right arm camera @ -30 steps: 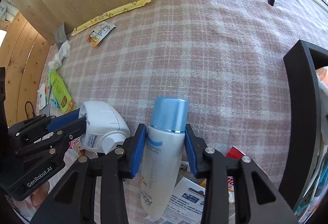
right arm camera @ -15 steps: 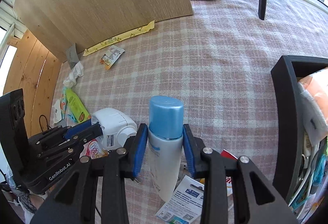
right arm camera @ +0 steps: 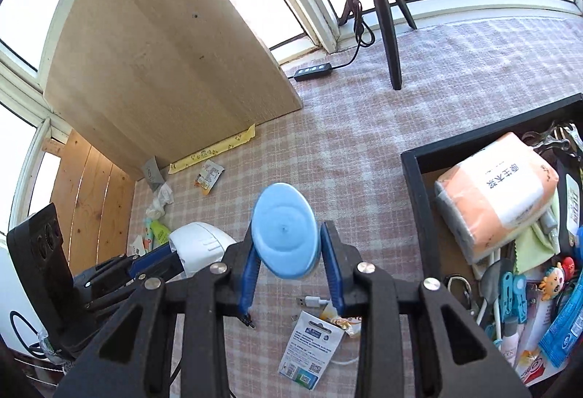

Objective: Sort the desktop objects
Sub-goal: 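Carry the fan part and bottle into the black tray and open both grippers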

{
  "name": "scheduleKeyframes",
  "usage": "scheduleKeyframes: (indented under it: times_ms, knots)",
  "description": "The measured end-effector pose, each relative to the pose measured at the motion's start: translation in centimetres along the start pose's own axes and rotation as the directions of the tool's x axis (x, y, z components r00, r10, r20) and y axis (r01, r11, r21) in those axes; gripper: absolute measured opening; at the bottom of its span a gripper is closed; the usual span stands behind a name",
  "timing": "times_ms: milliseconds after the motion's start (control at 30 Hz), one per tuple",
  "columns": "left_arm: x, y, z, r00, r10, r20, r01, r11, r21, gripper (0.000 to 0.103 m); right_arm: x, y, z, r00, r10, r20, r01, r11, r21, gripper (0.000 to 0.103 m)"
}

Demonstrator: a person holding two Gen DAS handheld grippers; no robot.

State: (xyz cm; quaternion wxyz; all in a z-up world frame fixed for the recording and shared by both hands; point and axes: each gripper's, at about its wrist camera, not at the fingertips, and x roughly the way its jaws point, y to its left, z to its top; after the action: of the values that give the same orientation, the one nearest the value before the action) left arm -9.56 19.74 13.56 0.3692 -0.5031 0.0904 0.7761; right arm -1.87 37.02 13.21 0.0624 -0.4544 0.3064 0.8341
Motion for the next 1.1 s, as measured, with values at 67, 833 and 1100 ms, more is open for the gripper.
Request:
scheduleKeyframes:
  times_ms: [67,833,1100]
  knots:
    - [0.2,-2.6,0.7,1.0,-0.028,-0.002,0.028,0.999,0.044,0.018,-2.4,-2.1,0.7,0.999,-0.025,0.034,0.023,0.999,0.032,0.031]
    - [4.9,-21.3,2.7,0.976,-0.19,-0.109,0.213,0.941,0.264,0.056,-15.5,-17.5,0.9,0.941,-0.31,0.138,0.272,0.932,0.237,0.049]
    - [4.1,-15.0,3.0,0.991,-0.11,-0.07,0.12,0.982,0.148,0.056,-15.0,-16.0,0.8,0.944,-0.294,0.147,0.264,0.945,0.194,0.049]
